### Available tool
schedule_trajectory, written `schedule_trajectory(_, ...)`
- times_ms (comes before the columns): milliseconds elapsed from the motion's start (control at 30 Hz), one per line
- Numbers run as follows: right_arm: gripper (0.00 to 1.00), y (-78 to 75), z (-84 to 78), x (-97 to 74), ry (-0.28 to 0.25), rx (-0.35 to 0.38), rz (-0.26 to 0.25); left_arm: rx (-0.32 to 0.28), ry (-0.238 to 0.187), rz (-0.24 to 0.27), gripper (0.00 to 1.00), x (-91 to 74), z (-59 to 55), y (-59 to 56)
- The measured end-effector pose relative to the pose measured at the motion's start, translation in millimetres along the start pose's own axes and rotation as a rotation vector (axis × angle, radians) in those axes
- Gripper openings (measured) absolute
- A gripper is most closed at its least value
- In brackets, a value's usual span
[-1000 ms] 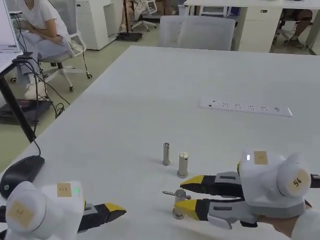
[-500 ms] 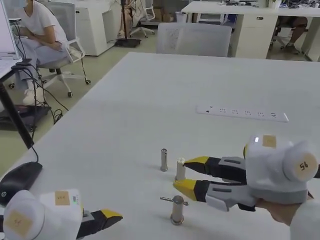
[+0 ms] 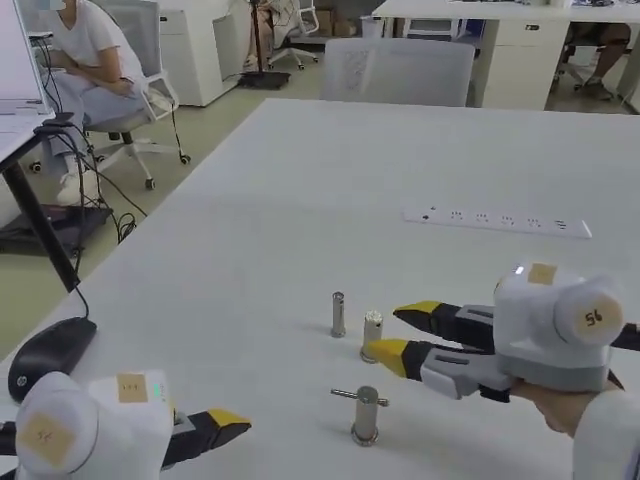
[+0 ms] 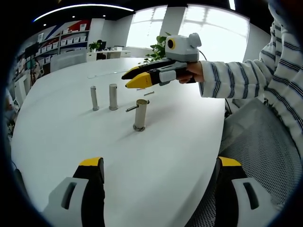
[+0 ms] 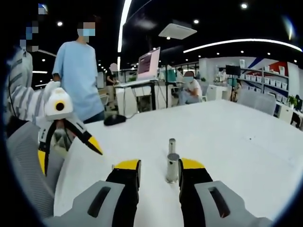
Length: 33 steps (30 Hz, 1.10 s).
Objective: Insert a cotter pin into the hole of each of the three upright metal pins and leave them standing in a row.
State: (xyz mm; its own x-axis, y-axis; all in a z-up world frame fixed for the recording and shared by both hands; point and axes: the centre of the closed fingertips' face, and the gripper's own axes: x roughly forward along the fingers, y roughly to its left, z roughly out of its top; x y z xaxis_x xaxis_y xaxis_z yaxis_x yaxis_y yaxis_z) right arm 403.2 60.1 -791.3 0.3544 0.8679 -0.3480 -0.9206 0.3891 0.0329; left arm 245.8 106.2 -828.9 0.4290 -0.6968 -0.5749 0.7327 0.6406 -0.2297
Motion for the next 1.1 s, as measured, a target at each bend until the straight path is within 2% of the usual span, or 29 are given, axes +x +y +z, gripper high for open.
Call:
schedule_trajectory(167, 0.33, -6.7, -8.6, 6.0, 0.011, 0.029, -0.008, -0.002, 0.003, 0.004, 0.99, 0.0, -0.2, 0.5)
schedule_trajectory(567, 0.32, -12.9, -25.5, 21.6, 0.040, 0.041, 0.007, -0.008, 0.006, 0.006, 0.99, -1.1, 0.6, -2.9)
schedule_trajectory(1100, 0.29, -14.8, -30.8, 35.1, 0.050, 0.051, 0.017, -0.022, 0.033, -0.005, 0.99, 3.7, -7.6, -7.0)
